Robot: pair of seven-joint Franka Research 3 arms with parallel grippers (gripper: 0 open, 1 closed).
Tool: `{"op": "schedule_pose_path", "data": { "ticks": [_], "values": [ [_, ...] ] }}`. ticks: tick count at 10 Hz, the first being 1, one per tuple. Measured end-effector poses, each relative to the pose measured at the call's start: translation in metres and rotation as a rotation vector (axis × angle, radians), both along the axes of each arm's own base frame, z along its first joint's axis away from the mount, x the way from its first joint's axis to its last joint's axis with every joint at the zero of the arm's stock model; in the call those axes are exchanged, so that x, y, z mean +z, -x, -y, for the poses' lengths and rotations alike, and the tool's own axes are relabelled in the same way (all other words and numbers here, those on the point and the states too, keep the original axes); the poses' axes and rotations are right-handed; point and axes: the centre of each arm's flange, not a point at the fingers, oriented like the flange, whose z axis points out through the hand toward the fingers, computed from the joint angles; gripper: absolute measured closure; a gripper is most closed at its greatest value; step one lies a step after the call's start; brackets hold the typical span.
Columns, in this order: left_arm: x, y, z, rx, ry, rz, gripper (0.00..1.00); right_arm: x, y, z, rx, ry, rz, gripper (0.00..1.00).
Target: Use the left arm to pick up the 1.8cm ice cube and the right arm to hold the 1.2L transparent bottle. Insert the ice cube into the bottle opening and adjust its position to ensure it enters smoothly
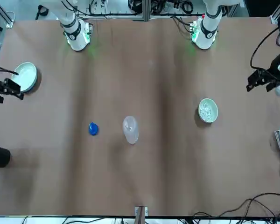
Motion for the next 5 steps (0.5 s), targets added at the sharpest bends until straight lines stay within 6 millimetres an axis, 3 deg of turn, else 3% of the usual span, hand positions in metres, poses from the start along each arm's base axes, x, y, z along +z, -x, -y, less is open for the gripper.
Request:
{"op": "schedule_pose_path", "data": {
  "ticks": [4,5],
  "values": [
    [-0.065,-0.005,0.001,0.001,-0.001,-0.016,0.05,-0.066,-0.038,-0.018,0.271,-0.172,0.037,0.0],
    [-0.093,-0.002,0.002,0.001,-0.002,-0.033,0.04,-0.101,-0.053,-0.028,0.356,-0.31,0.064,0.0]
  ]
}}
